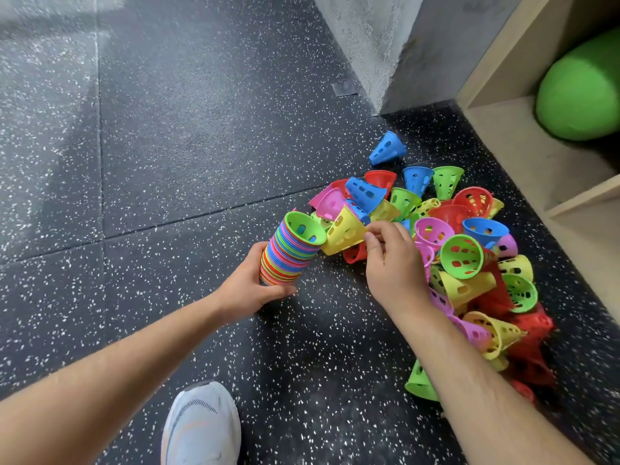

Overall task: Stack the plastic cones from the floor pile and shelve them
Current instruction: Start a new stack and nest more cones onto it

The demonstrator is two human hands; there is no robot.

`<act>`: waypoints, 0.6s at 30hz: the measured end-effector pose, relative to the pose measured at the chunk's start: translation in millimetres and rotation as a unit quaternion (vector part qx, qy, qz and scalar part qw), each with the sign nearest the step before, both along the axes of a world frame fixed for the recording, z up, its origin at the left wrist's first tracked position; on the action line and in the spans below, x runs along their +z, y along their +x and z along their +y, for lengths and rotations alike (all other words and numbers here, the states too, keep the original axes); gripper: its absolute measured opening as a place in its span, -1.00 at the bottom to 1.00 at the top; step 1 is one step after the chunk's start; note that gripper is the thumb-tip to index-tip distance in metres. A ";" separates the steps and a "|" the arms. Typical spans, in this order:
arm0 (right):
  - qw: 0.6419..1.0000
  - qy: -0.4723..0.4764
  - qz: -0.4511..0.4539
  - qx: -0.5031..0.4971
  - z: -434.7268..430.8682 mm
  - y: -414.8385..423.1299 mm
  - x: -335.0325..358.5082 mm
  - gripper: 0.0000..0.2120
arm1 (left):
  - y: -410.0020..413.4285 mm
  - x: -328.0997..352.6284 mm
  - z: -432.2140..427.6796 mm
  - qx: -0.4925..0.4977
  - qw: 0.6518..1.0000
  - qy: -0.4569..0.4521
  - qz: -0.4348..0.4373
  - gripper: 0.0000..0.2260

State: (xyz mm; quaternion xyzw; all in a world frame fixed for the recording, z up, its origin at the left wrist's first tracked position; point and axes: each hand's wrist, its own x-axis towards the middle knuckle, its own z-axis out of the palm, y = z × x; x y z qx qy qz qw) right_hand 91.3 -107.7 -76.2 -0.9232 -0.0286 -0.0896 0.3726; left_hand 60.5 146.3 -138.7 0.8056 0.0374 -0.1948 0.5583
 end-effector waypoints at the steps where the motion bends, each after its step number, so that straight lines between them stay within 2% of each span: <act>1: 1.000 0.000 -0.010 -0.003 -1.6 -0.2 2.4 -0.90 | -0.3 0.3 -0.3 -0.001 1.000 0.001 0.000 -0.32; 9: 0.995 0.020 -0.099 -0.028 -8.0 4.9 15.0 -0.88 | -0.3 -0.2 -2.1 -0.011 1.000 0.018 -0.006 -0.32; 12: 0.994 0.025 -0.111 -0.004 -1.5 6.3 20.8 -0.87 | 0.3 -2.1 -1.6 -0.015 1.000 0.019 -0.004 -0.33; 18: 0.992 0.023 -0.043 0.115 26.1 3.6 8.5 -0.83 | 1.4 -9.3 0.3 -0.014 1.000 0.005 -0.004 -0.31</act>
